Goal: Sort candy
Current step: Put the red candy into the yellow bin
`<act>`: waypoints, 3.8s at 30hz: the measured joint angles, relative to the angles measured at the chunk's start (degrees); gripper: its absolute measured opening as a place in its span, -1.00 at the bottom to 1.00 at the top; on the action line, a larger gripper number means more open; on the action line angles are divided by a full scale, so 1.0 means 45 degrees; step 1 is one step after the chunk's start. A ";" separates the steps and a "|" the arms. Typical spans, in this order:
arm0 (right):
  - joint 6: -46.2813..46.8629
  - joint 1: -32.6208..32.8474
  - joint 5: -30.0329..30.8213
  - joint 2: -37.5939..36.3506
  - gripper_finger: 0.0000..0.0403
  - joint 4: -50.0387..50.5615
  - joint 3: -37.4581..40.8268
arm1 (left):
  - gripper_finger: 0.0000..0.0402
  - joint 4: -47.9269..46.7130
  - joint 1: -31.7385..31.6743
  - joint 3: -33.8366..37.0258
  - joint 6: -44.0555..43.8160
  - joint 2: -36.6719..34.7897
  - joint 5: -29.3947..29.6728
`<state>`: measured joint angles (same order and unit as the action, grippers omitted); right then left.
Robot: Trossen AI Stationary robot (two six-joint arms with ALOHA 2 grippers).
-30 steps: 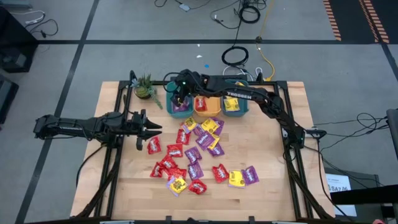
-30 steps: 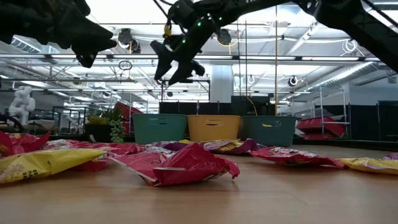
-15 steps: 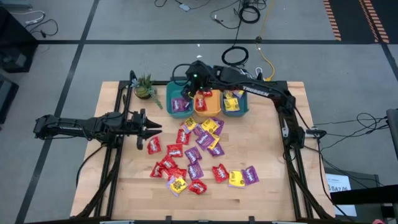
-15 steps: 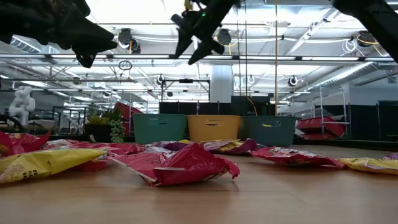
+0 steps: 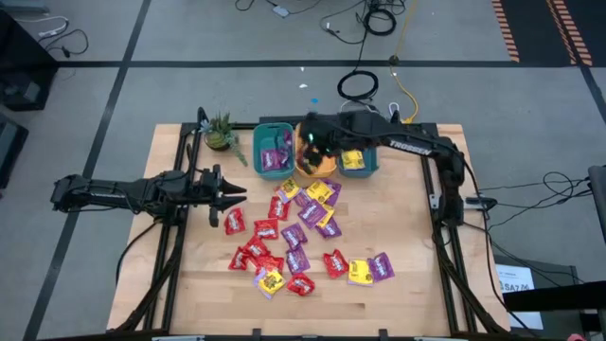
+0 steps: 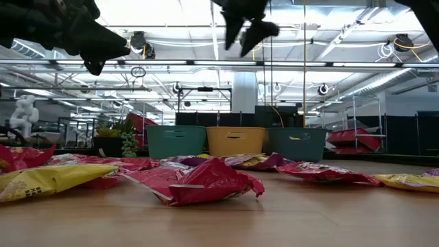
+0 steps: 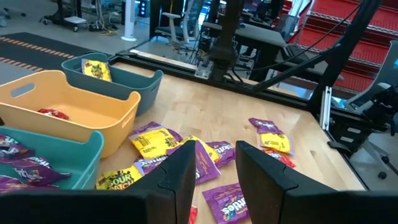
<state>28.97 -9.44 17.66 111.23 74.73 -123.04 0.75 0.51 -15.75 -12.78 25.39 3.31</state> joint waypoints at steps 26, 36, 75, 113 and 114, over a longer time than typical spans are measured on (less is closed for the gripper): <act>1.1401 0.8092 0.2957 -0.0709 0.13 0.1946 0.5162 | -0.39 -0.6739 0.0005 -0.5140 -0.1275 0.1501 0.2179; 1.2840 1.0026 0.3167 -0.5591 0.07 -0.6477 1.3237 | -0.39 -1.1784 0.0000 -0.8673 -0.4184 0.4635 0.3092; 0.9409 1.1125 0.2364 -0.8940 0.07 -1.1109 1.7852 | -0.39 -1.2639 0.0403 -0.7427 -1.3727 1.5152 -0.0086; 1.0064 1.0844 0.4218 -0.8935 0.07 -1.1392 1.7840 | -1.00 -1.3072 -0.0962 -1.0183 -0.8833 1.1123 0.2200; 1.0079 1.0844 0.4331 -0.8935 0.07 -1.1383 1.7840 | -1.00 -1.2783 -0.1407 -1.0517 -0.8022 1.1149 0.2176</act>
<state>74.32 39.35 37.15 71.02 23.50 -42.76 -56.77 -5.82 -63.08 -48.88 75.56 13.11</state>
